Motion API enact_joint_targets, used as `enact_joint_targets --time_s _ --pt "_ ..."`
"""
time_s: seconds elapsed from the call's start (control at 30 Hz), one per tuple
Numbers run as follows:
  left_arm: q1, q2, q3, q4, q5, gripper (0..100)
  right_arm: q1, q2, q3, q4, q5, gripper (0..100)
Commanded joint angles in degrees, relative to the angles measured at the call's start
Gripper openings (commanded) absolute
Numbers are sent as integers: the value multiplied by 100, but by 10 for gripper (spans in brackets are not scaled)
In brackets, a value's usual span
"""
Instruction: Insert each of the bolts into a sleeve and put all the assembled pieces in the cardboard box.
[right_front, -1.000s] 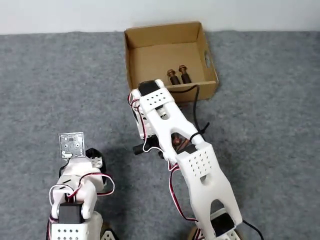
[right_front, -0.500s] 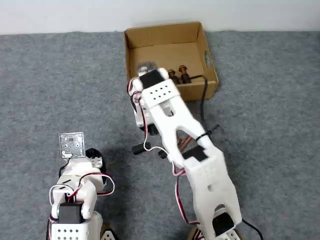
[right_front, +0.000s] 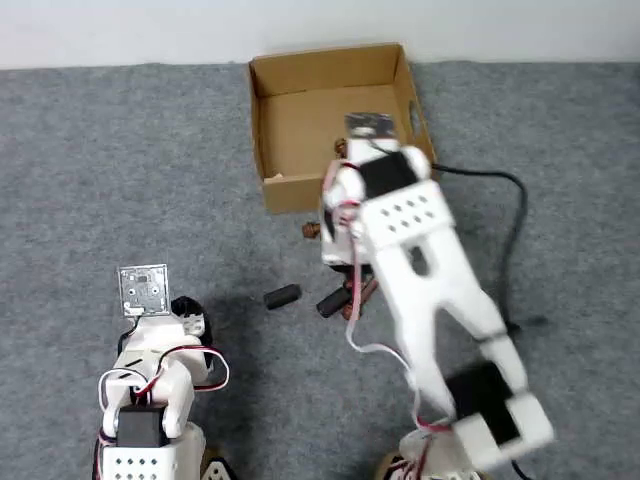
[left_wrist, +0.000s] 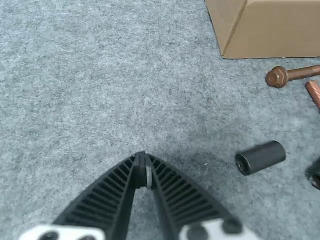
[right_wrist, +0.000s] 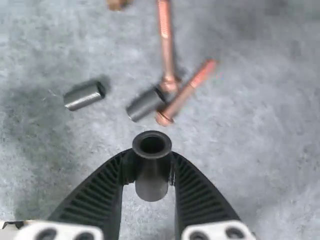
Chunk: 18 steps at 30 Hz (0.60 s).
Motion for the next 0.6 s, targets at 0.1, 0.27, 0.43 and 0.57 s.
enact_joint_targets --time_s 0.1,0.27,0.43,0.57 --pt "-18 9 -48 -44 -62 5 664 -2352 2031 -1051 -202 9" --pt "0 9 -48 -44 -62 5 1200 -4084 3763 -1763 -158 9" --pt "9 9 -48 -44 -62 5 1789 -5578 4967 -1842 -158 9" --pt "185 9 -48 -44 -62 5 2352 -6580 5679 -1833 -132 9"
